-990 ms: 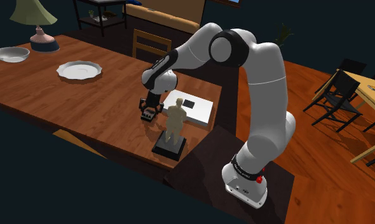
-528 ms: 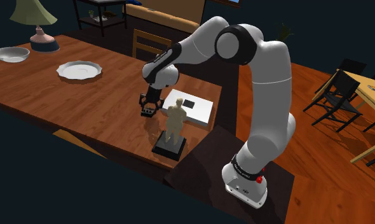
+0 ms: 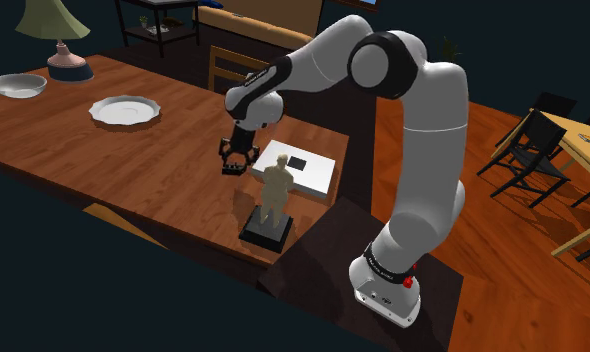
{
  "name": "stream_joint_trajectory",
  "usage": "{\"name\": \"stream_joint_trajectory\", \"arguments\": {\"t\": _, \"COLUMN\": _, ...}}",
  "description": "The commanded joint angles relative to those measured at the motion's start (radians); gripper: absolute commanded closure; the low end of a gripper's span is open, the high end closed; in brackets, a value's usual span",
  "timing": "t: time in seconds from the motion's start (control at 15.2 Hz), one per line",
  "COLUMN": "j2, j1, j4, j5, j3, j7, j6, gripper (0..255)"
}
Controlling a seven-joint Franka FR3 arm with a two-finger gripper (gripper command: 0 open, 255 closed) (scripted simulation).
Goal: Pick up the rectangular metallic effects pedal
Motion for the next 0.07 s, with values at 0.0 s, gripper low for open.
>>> {"name": "stream_joint_trajectory", "arguments": {"t": 0.0, "j2": -0.009, "j1": 0.001, "j4": -0.003, "j5": -0.002, "j3": -0.001, "j7": 0.003, "j6": -0.006, "gripper": 255}}
